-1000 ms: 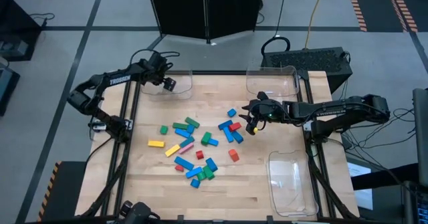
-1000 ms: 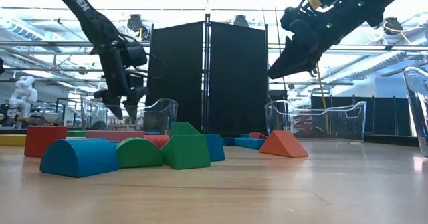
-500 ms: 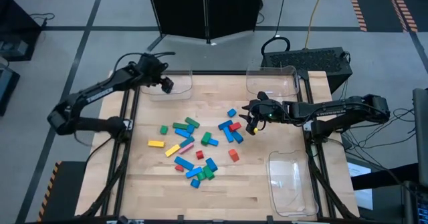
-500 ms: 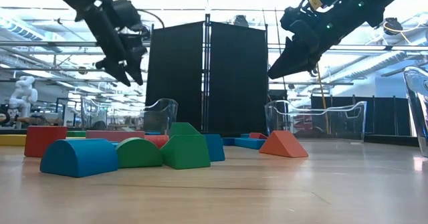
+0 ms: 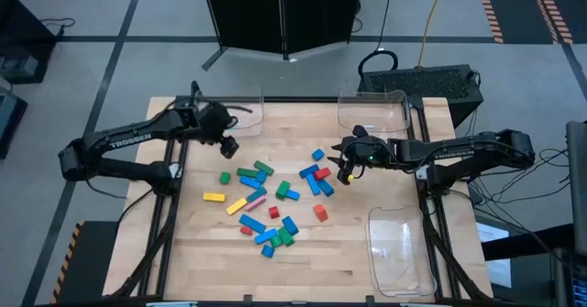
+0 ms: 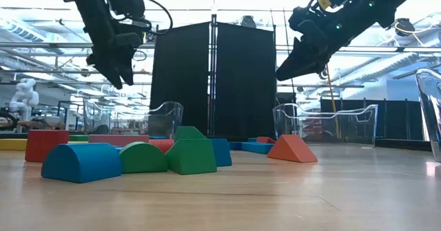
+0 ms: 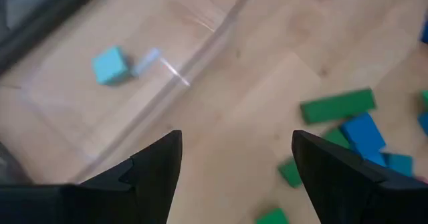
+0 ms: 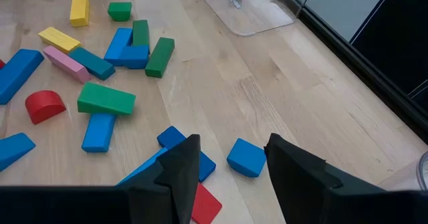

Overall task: Sort blocks by size
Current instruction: Put the green half-circle block into the top left transparent bin

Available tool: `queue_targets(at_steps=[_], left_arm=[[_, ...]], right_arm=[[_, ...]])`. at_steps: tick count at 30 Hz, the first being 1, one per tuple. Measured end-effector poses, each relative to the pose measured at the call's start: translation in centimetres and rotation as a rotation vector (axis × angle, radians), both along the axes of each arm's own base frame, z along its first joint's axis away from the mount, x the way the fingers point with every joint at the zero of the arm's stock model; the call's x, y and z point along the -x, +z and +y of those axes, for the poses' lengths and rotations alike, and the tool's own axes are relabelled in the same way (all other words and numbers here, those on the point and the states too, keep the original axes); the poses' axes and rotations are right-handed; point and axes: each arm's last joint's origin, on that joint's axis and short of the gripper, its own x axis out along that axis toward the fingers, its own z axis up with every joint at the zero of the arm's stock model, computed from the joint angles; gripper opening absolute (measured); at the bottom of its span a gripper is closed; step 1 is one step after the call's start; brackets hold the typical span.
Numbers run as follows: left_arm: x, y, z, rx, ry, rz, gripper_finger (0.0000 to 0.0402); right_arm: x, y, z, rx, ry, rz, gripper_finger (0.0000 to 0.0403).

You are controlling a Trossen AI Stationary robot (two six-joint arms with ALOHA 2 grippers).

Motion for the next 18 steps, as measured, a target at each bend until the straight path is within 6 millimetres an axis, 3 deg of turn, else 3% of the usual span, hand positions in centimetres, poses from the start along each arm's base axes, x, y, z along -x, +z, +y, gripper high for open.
queue_targets(at_steps=[18], left_arm=[[-0.2,-0.7,-6.6,0.082,0.099,0.1,0.0283]], right_arm=[[0.0,-0.1,0.0,-0.01,-0.006,0.003,0.0167]])
